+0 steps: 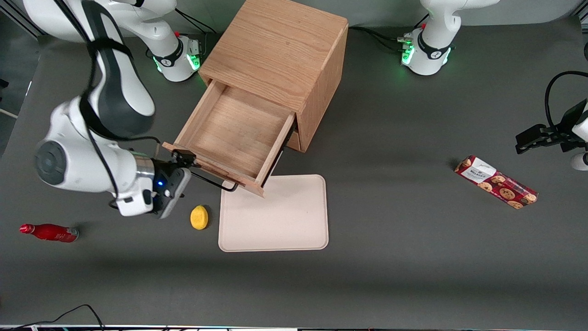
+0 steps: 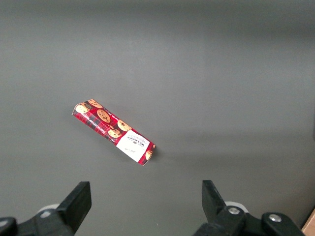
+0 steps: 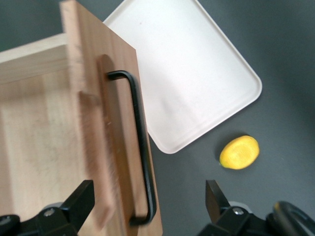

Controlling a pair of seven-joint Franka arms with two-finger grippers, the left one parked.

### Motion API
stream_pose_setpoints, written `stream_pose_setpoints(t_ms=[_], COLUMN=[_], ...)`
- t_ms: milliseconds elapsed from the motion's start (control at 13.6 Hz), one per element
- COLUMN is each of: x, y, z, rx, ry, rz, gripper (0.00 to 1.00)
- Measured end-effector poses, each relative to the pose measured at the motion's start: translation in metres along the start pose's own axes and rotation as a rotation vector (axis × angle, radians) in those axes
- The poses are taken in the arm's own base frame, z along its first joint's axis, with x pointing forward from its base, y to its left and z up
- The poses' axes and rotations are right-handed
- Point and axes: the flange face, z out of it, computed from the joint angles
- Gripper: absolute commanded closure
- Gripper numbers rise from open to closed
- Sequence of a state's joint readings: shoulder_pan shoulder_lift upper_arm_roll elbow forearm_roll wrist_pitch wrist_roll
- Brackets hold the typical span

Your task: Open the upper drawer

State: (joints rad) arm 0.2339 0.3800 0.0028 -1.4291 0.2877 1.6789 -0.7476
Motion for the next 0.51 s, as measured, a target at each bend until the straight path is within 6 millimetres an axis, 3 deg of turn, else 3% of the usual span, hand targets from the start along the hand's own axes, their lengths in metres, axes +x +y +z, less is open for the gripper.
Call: stream_pose_setpoints(t_ms=[147, 293, 513], x=[-0.019, -0.040, -0.068], y=[-0.010, -0.023, -0.045], z=[-0.038, -0.066, -0.083], rx=[-0.015, -0.043, -0.144], ry=[-0.001, -0.028, -0.076], rz=[0.072, 0.254, 0.467], gripper=[0.00, 0.00, 0.00])
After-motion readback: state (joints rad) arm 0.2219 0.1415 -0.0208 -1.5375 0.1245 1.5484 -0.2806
